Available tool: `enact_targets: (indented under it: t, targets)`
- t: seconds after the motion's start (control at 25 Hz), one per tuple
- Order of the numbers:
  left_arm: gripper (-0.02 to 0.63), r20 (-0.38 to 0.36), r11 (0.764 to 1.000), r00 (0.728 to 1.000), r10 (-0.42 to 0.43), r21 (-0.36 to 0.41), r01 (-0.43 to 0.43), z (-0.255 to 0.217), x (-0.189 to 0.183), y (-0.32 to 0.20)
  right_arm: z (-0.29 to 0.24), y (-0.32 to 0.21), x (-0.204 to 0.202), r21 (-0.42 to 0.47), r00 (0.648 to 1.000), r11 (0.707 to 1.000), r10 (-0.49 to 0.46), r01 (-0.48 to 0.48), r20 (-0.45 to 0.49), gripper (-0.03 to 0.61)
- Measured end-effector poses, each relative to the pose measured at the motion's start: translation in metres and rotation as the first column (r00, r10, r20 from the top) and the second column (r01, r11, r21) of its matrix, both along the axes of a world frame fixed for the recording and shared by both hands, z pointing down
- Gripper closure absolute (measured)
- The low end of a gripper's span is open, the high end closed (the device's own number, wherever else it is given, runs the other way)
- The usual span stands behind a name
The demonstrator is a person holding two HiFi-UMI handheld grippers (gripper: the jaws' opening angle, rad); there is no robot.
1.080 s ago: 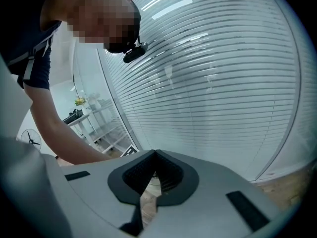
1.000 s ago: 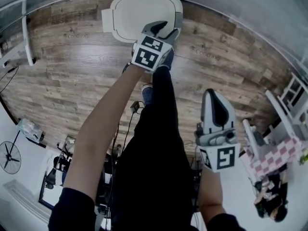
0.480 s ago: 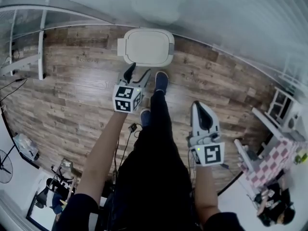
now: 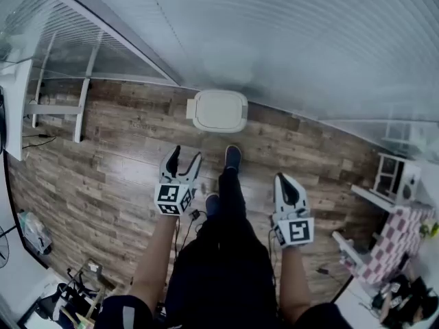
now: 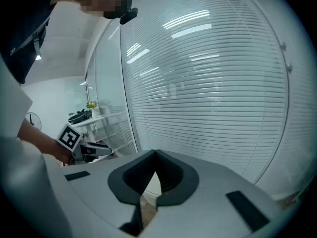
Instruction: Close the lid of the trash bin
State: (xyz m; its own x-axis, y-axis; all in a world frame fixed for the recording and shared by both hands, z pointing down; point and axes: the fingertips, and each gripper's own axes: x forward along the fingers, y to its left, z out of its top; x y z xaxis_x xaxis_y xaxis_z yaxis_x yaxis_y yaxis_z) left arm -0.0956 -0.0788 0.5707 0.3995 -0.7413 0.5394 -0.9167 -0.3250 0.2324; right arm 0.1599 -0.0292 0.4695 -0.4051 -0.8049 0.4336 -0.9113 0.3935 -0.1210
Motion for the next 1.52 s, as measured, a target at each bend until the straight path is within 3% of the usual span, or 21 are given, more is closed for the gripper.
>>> enact_targets:
  t: [0.48,0.88,1.28,1.52]
  targets:
    - [0.347,-0.087,0.985,0.992,-0.089,0.138,0.101,-0.098,-0.049,0.071,-0.061,0.035,-0.02,0.097,0.995,0.993,-0.054,0.062,-0.086,0.575]
    - [0.347,-0.057,0.935,0.997,-0.057,0.347,0.073,-0.191,-0.063,0.103,-0.111,0.052,-0.037,0.229,0.995,0.972,-0.039,0.06,-0.096,0.575]
    - [0.347,-0.118,0.914,0.992,-0.039,0.397,0.083,-0.224,-0.076,0.129,-0.13,0.086,-0.05,0.266,0.997,0.964,0.01,0.01,-0.073,0.575]
    - [0.347,-0.106,0.901,0.994,-0.015,0.429,0.06,-0.233,-0.078,0.137,-0.146,0.102,-0.052,0.308,0.996,0.951,0.035,-0.01,-0.076,0.575]
